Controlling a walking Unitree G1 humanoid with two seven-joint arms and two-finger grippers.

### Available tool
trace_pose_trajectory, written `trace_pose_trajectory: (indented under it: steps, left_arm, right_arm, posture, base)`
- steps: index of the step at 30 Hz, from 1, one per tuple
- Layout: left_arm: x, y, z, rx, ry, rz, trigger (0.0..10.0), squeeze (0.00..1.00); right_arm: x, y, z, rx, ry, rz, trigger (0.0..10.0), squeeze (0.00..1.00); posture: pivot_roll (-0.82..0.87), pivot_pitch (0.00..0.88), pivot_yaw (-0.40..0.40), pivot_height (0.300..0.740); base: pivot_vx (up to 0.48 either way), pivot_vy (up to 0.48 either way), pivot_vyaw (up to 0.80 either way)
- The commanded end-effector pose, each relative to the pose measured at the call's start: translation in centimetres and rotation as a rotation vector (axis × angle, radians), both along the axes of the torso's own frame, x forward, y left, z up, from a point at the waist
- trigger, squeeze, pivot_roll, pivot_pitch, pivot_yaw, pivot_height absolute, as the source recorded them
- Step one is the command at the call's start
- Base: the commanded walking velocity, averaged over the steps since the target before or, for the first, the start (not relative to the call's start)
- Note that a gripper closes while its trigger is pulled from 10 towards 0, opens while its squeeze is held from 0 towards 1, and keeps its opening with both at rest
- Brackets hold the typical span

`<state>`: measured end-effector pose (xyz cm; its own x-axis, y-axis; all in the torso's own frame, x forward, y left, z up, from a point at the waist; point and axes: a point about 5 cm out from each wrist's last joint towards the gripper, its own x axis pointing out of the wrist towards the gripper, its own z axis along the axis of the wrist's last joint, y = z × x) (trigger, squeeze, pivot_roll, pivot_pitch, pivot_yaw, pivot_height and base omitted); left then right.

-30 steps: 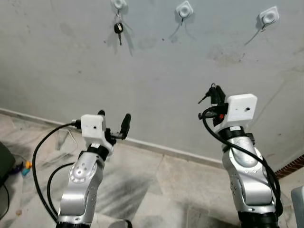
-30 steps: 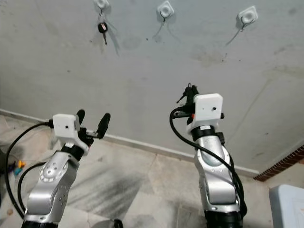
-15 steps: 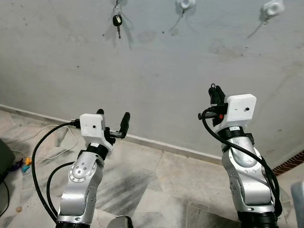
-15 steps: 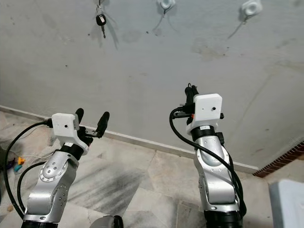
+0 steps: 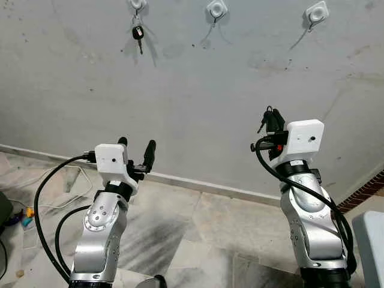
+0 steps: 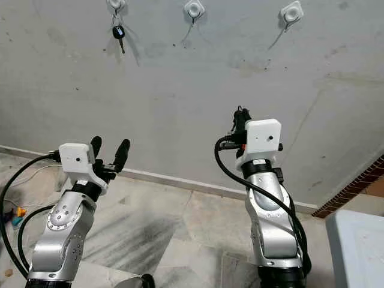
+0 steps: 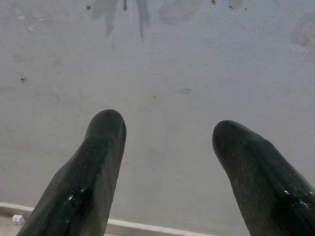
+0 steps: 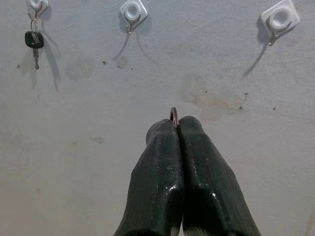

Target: Hang keys on a hook

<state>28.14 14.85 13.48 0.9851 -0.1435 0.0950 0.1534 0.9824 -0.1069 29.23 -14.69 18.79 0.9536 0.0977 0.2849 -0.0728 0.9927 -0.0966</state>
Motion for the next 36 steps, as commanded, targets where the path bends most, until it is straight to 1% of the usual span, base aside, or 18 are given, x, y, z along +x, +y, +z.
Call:
trace_pose_trajectory:
  steps: [1, 3, 4, 5, 7, 9, 11, 12, 14, 26, 27, 28, 31, 34, 36]
  left_arm:
    - [-0.15, 0.21, -0.14, 0.002, -0.001, 0.002, 0.0, 0.0]
    - [-0.15, 0.27, -0.26, 0.013, 0.008, 0.007, 0.0, 0.0]
    - [-0.08, 0.33, -0.45, 0.02, 0.026, 0.018, 1.5, 0.0]
    - [0.06, 0.34, -0.73, 0.013, 0.056, 0.029, 10.0, 0.0]
    - [0.12, 0.26, -0.81, 0.011, 0.069, 0.019, 10.0, 0.0]
    - [0.1, 0.34, -0.85, 0.028, 0.069, 0.026, 10.0, 0.0]
    - [0.08, 0.42, -0.79, 0.02, 0.052, 0.03, 10.0, 0.0]
    - [0.06, 0.52, -0.8, 0.019, 0.049, 0.037, 10.0, 1.0]
    - [0.03, 0.8, -0.81, -0.001, 0.049, 0.05, 10.0, 1.0]
    - [0.03, 0.34, -0.67, 0.009, 0.05, 0.029, 10.0, 1.0]
    - [0.0, 0.29, -0.63, 0.012, 0.047, 0.024, 10.0, 0.24]
    - [-0.02, 0.27, -0.59, 0.018, 0.044, 0.019, 10.0, 0.0]
    - [-0.15, 0.09, -0.14, 0.011, 0.012, -0.015, 10.0, 0.0]
    - [-0.16, -0.08, -0.05, 0.003, 0.011, -0.027, 10.0, 0.0]
    - [-0.17, -0.18, -0.07, 0.006, 0.011, -0.037, 10.0, 0.0]
  right_arm:
    - [-0.02, 0.14, -0.14, 0.007, 0.002, 0.01, 10.0, 0.0]
    - [-0.03, 0.12, -0.16, 0.009, 0.002, 0.009, 10.0, 0.0]
    - [-0.03, 0.11, -0.19, 0.008, 0.003, 0.009, 10.0, 0.0]
    - [-0.03, 0.1, -0.2, 0.008, 0.004, 0.008, 10.0, 0.0]
    - [-0.02, 0.11, -0.18, 0.009, 0.003, 0.009, 10.0, 0.0]
    - [0.0, 0.12, -0.19, 0.009, 0.003, 0.01, 10.0, 0.0]
    - [0.0, 0.13, -0.2, 0.01, 0.004, 0.01, 10.0, 0.0]
    - [0.0, 0.12, -0.2, 0.01, 0.004, 0.01, 10.0, 0.0]
    - [0.01, 0.14, -0.2, 0.009, 0.005, 0.011, 10.0, 0.0]
    - [0.09, 0.31, -0.01, 0.016, -0.001, 0.023, 10.0, 0.0]
    - [0.09, 0.36, -0.01, 0.017, -0.001, 0.026, 10.0, 0.0]
    - [0.09, 0.4, -0.02, 0.017, 0.0, 0.029, 10.0, 0.0]
    - [0.08, 0.51, -0.04, 0.019, 0.001, 0.035, 10.0, 0.0]
    - [0.1, 0.55, -0.08, 0.02, 0.002, 0.036, 10.0, 0.0]
    - [0.12, 0.61, -0.08, 0.019, 0.002, 0.038, 10.0, 0.0]
  posture:
    - [-0.04, 0.146, 0.043, 0.74]
    - [-0.04, 0.146, 0.043, 0.74]
    - [-0.04, 0.146, 0.043, 0.74]
    - [-0.04, 0.146, 0.043, 0.74]
    - [-0.04, 0.146, 0.043, 0.74]
    - [-0.04, 0.146, 0.043, 0.74]
    - [-0.04, 0.146, 0.043, 0.74]
    - [-0.04, 0.146, 0.041, 0.74]
    - [-0.04, 0.146, 0.041, 0.74]
    - [-0.04, 0.149, 0.04, 0.74]
    - [-0.04, 0.15, 0.042, 0.74]
    - [-0.04, 0.15, 0.042, 0.74]
    - [-0.03, 0.15, 0.043, 0.74]
    - [-0.03, 0.148, 0.043, 0.74]
    - [-0.04, 0.147, 0.044, 0.74]
  base:
    - [0.0, 0.0, 0.0]
    - [0.0, 0.0, 0.0]
    - [0.0, 0.0, 0.0]
    - [0.0, 0.0, 0.0]
    - [0.0, 0.0, 0.0]
    - [0.0, 0.0, 0.0]
    - [0.0, 0.0, 0.0]
    - [0.0, 0.0, 0.0]
    - [0.0, 0.0, 0.0]
    - [0.0, 0.0, 0.0]
    - [0.0, 0.0, 0.0]
    - [0.0, 0.0, 0.0]
    - [0.0, 0.0, 0.0]
    - [0.0, 0.0, 0.0]
    - [0.326, 0.0, 0.0]
